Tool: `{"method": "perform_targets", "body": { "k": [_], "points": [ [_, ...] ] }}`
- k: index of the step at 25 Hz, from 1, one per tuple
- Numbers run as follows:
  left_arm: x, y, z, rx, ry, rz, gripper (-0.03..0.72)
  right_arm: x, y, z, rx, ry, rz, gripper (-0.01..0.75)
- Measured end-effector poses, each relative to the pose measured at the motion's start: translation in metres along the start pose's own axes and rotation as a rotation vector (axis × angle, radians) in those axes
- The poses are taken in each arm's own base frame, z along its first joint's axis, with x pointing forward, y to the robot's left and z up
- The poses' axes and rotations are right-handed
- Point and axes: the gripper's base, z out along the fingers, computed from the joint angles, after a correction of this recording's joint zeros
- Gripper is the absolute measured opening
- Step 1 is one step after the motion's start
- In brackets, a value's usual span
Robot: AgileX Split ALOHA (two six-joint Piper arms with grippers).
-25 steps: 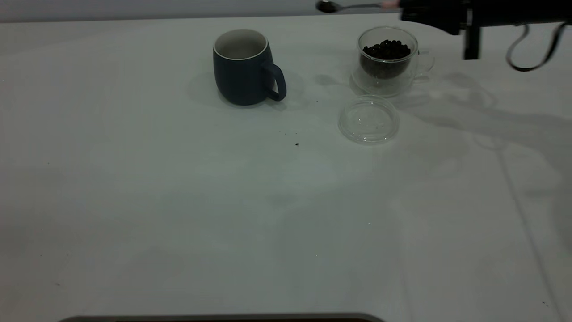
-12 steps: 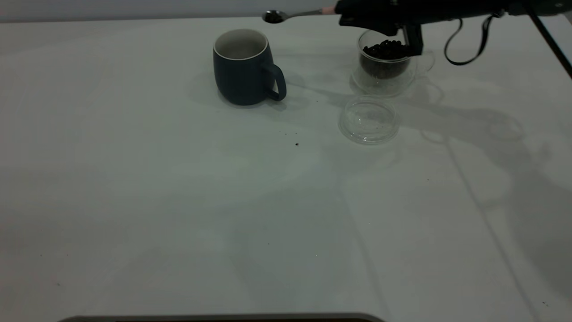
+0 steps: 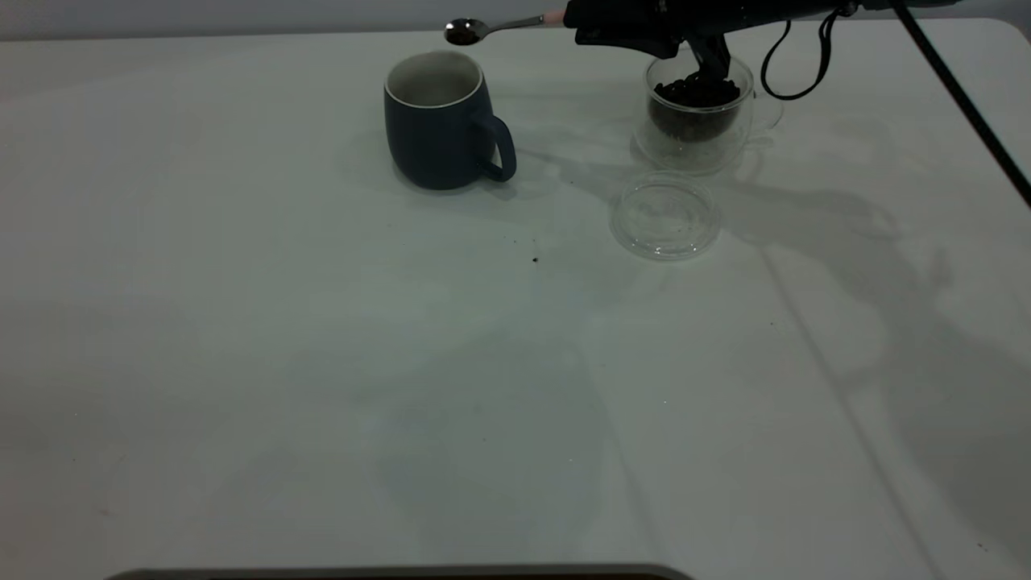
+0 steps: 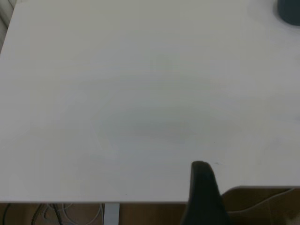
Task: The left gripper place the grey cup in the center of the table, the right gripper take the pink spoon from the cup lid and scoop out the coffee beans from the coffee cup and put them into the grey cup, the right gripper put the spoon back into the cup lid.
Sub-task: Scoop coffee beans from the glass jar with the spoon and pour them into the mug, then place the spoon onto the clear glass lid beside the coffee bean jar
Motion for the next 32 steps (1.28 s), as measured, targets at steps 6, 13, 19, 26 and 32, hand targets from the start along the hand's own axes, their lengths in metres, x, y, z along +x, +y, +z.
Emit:
{"method": "perform_targets", "body": {
  "k": [6,13,19,26,32],
  "points": [
    [0.0,0.0,0.0,0.0,0.0,0.0,0.567,0.001,0.001,0.002,0.011,0.003,-0.488,0.105],
    [0.0,0.0,0.0,0.0,0.0,0.0,0.567,0.0,0.004,-0.001,0.01,0.012,-0.564,0.105],
    [0.0,0.0,0.0,0.0,0.0,0.003,0.567,0.001,0.032,-0.056,0.02,0.058,-0.306,0.105],
    [0.0,0.0,0.0,0.0,0.0,0.003,0.567,0.049,-0.013,-0.126,0.143,-0.011,0.114,0.105],
    [0.0,0.0,0.0,0.0,0.0,0.003,0.567,0.073,-0.046,-0.154,0.24,-0.072,0.292,0.105]
  ]
}}
